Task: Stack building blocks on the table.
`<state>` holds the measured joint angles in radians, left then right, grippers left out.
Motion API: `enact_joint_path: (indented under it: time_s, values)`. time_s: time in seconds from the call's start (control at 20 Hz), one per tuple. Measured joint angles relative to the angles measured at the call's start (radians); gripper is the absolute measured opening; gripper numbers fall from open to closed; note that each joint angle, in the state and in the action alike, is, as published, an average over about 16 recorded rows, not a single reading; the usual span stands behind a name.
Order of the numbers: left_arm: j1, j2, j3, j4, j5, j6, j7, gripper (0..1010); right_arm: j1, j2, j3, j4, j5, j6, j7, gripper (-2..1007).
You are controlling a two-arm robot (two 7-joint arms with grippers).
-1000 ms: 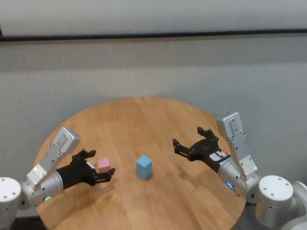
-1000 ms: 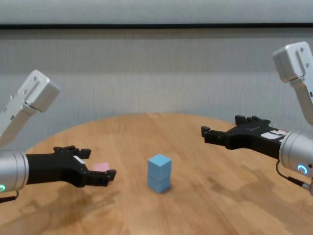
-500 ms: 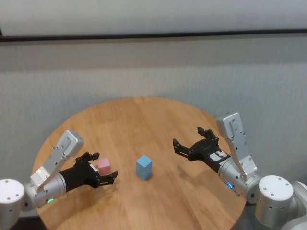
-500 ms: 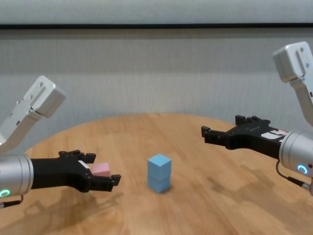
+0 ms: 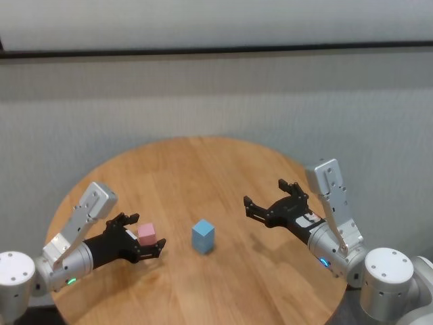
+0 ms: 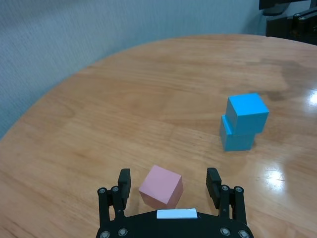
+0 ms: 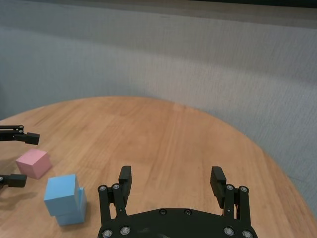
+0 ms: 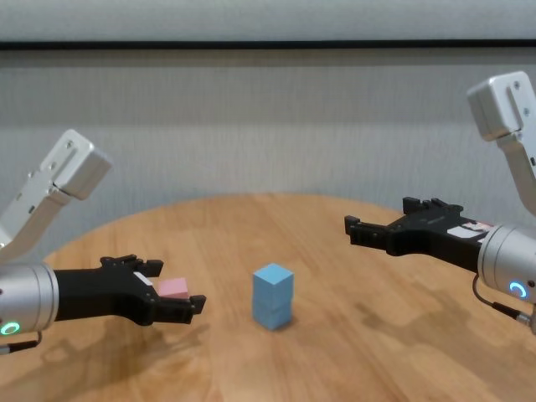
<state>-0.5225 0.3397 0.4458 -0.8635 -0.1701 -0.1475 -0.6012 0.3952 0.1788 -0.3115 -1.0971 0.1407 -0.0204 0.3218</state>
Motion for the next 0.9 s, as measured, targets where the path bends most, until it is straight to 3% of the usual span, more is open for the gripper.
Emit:
enact_joint_path:
  time_s: [0.9]
  values:
    - [-0.033, -0.028, 0.003, 0.077, 0.015, -0.032, 0.0, 1002, 0.0, 0.0, 0.0, 0.0, 0.0, 0.0, 0.0, 1001]
